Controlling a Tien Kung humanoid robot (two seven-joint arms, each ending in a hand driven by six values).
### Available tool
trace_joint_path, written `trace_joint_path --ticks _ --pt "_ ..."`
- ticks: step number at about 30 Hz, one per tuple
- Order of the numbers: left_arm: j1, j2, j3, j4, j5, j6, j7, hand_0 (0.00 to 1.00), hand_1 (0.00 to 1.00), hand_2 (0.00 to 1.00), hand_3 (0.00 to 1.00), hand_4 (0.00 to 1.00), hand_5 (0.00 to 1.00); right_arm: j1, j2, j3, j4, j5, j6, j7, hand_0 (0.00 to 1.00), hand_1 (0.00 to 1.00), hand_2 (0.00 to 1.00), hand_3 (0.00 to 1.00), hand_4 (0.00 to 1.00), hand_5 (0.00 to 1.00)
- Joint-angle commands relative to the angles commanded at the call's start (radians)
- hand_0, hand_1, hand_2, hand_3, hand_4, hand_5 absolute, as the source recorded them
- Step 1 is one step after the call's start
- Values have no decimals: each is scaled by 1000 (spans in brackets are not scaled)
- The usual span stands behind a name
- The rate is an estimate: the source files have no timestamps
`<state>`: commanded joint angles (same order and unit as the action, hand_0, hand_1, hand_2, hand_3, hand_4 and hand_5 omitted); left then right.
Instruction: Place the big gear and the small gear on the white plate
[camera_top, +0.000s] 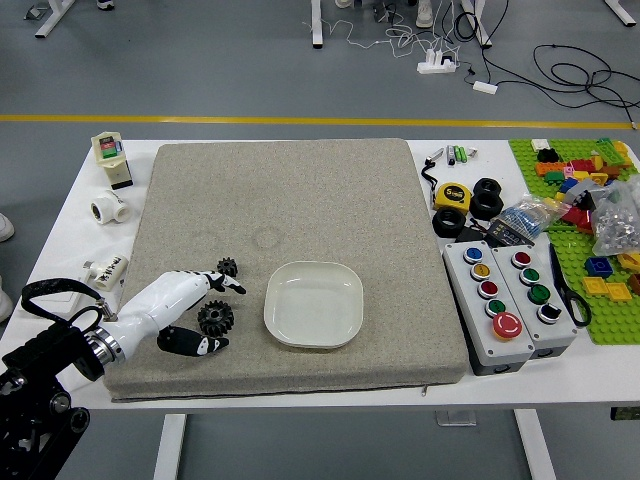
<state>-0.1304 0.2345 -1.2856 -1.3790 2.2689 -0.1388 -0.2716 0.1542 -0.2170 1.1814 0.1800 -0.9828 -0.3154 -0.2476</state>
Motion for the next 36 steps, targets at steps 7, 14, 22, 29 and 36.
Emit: trace_joint_path --ticks 7,14,22,29,36 --pt "-23 4 -1 13 0 -54 20 602 675 726 696 838 94 3 -1 -1 0 3 0 0 605 611 701 552 757 655" --pt "-32 6 -6 24 0 -118 34 512 576 619 643 422 2 4 0 -2 0 2 0 0 604 611 701 552 757 656" --pt "-39 13 3 30 0 -91 48 296 404 470 559 2 2 5 -1 -3 0 2 -1 0 604 611 701 552 757 657" --pt "-44 18 4 9 0 -66 51 305 318 387 493 2 2 6 -1 -5 0 7 -2 0 605 611 701 552 757 656" --pt "-61 27 27 -63 0 -49 55 306 305 375 488 2 2 7 -1 -5 0 5 -1 -1 604 611 701 551 757 656"
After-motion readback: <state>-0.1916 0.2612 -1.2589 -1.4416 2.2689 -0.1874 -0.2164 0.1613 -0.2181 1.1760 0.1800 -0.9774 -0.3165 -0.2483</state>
